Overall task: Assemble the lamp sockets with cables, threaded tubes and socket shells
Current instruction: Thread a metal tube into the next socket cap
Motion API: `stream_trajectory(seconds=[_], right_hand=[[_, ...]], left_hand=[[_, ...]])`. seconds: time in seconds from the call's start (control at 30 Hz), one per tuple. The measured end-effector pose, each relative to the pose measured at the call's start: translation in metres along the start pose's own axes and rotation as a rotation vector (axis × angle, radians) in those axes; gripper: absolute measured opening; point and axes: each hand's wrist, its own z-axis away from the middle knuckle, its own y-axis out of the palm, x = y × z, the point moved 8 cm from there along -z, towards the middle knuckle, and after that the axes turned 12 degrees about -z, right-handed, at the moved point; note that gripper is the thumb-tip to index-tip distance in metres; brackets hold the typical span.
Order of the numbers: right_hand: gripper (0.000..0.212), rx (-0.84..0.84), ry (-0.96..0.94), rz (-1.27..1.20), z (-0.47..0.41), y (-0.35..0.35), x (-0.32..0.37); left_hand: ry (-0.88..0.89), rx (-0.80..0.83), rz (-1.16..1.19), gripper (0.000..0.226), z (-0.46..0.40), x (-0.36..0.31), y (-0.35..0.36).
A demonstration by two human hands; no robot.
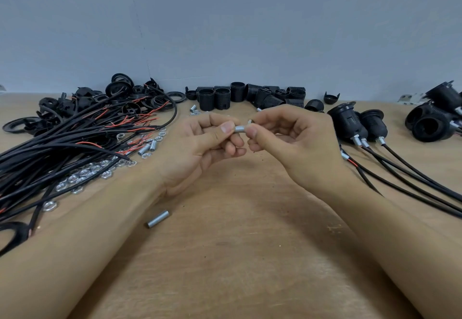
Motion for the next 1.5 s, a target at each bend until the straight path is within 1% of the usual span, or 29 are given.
stream_trajectory(seconds=[0.13, 0.27, 0.4, 0.43, 0.53, 0.6, 0.67, 0.73, 0.8, 0.87, 0.93, 1.0, 1.07, 1.13, 1.2, 1.23, 1.3, 1.33, 1.4, 1.43, 1.47, 1.5], right_hand=[[0.015, 0.052, 0.053, -0.039, 0.0, 0.004, -0.006], [0.015, 0.064, 0.045, -0.009, 0.001, 0.005, -0.007], [0.004, 0.064, 0.101, 0.027, 0.001, 0.006, -0.01], [0.005, 0.058, 0.109, 0.052, 0.002, 0.005, -0.012], [0.027, 0.049, 0.142, 0.165, 0.002, 0.005, -0.016], [0.039, 0.033, 0.207, 0.195, 0.003, 0.005, -0.023], [0.046, -0.005, 0.29, 0.17, 0.004, 0.003, -0.03], [0.048, -0.077, 0.285, 0.156, 0.003, -0.004, -0.03], [0.045, -0.139, 0.176, 0.125, 0.001, -0.011, -0.018], [0.041, -0.073, 0.084, 0.09, 0.001, -0.007, -0.009], [0.04, -0.007, 0.071, 0.116, 0.002, 0.0, -0.008], [0.038, -0.008, 0.072, 0.145, 0.003, 0.003, -0.008], [0.028, 0.025, 0.053, 0.179, 0.003, 0.006, -0.004], [0.012, 0.075, 0.027, 0.245, 0.004, 0.009, 0.0], [0.004, 0.095, 0.022, 0.287, 0.004, 0.011, 0.0], [0.009, 0.102, 0.028, 0.315, 0.004, 0.012, -0.001], [0.03, 0.098, 0.046, 0.398, 0.004, 0.014, -0.006], [0.04, 0.076, 0.086, 0.399, 0.004, 0.013, -0.01], [0.057, 0.014, 0.208, 0.31, 0.005, 0.009, -0.018], [0.062, -0.016, 0.237, 0.285, 0.005, 0.006, -0.02], [0.062, -0.039, 0.221, 0.285, 0.004, 0.003, -0.018], [0.056, -0.048, 0.168, 0.298, 0.003, 0.0, -0.014]], left_hand=[[0.026, 0.005, -0.026, 0.017, 0.001, -0.001, -0.002], [0.009, -0.004, -0.043, 0.019, 0.001, 0.002, -0.001], [0.034, -0.019, -0.089, 0.023, 0.001, 0.003, 0.0], [0.043, -0.018, -0.101, 0.023, 0.002, 0.002, 0.0], [0.068, -0.014, -0.15, 0.022, 0.003, 0.002, 0.004], [0.075, -0.019, -0.161, 0.023, 0.004, 0.0, 0.005], [0.072, -0.037, -0.136, 0.025, 0.004, -0.001, 0.003], [0.066, -0.07, -0.127, 0.024, 0.003, -0.002, -0.001], [0.057, -0.103, -0.151, 0.017, 0.002, -0.001, -0.004], [0.052, -0.121, -0.164, 0.013, 0.002, -0.001, -0.005], [0.053, -0.127, -0.171, 0.014, 0.003, -0.001, -0.005], [0.061, -0.128, -0.192, 0.013, 0.003, -0.001, -0.004], [0.066, -0.115, -0.18, 0.012, 0.004, 0.0, -0.002], [0.053, -0.094, -0.133, 0.017, 0.003, 0.001, 0.001], [0.045, -0.073, -0.114, 0.021, 0.003, 0.002, 0.002], [0.052, -0.07, -0.126, 0.021, 0.003, 0.002, 0.003], [0.079, -0.066, -0.183, 0.021, 0.005, 0.001, 0.005], [0.091, -0.065, -0.207, 0.02, 0.006, 0.001, 0.007], [0.102, -0.082, -0.22, 0.02, 0.005, -0.001, 0.008], [0.102, -0.102, -0.216, 0.02, 0.004, -0.001, 0.006], [0.099, -0.125, -0.213, 0.017, 0.004, -0.002, 0.002], [0.096, -0.144, -0.211, 0.013, 0.003, -0.003, -0.002]])
